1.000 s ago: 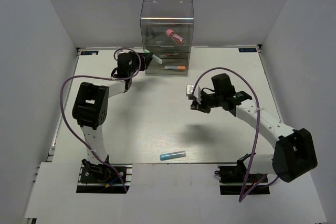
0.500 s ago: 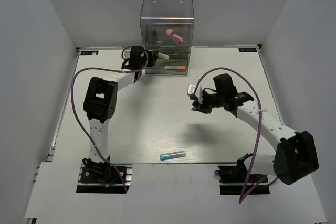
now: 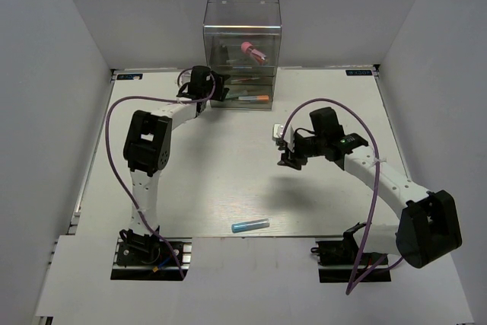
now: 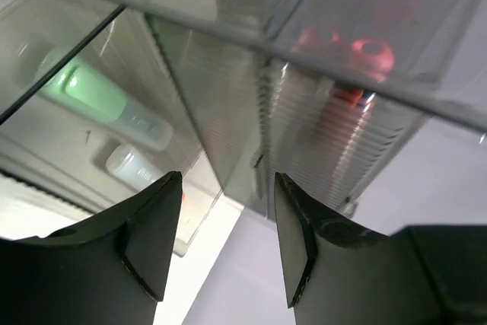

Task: Sort the stationery into containers
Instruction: Place the stationery into the container

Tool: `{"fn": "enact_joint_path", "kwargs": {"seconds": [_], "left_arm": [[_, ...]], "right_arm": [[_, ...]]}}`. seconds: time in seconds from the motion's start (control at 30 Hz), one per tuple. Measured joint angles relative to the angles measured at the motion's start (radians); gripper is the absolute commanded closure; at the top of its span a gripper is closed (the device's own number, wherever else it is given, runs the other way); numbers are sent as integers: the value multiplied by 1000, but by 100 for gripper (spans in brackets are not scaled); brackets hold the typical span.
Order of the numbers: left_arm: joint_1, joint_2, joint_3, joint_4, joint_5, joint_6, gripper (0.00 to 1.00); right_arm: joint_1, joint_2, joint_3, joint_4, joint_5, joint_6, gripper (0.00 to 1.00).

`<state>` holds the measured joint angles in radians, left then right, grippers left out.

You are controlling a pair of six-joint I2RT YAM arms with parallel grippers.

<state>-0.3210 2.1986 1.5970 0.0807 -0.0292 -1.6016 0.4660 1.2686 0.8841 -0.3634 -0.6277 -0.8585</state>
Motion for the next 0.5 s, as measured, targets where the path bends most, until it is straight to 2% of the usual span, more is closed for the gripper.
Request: {"fn": "enact_joint_path", "kwargs": {"seconds": [0.1, 0.27, 0.4, 0.5], "left_arm": [[0, -7, -42, 26, 31, 1, 37], [0, -60, -134, 49, 102, 35, 37], [10, -184, -233, 70, 180, 106, 37], [23, -326, -346, 109, 255, 180, 33]], "right_arm": [[0, 6, 0, -43, -46, -55, 37], [11, 50, 4, -147, -134, -174, 36], [53, 83, 4, -215, -171, -250, 34], [111, 89, 1, -234, -180, -281, 34]]}}
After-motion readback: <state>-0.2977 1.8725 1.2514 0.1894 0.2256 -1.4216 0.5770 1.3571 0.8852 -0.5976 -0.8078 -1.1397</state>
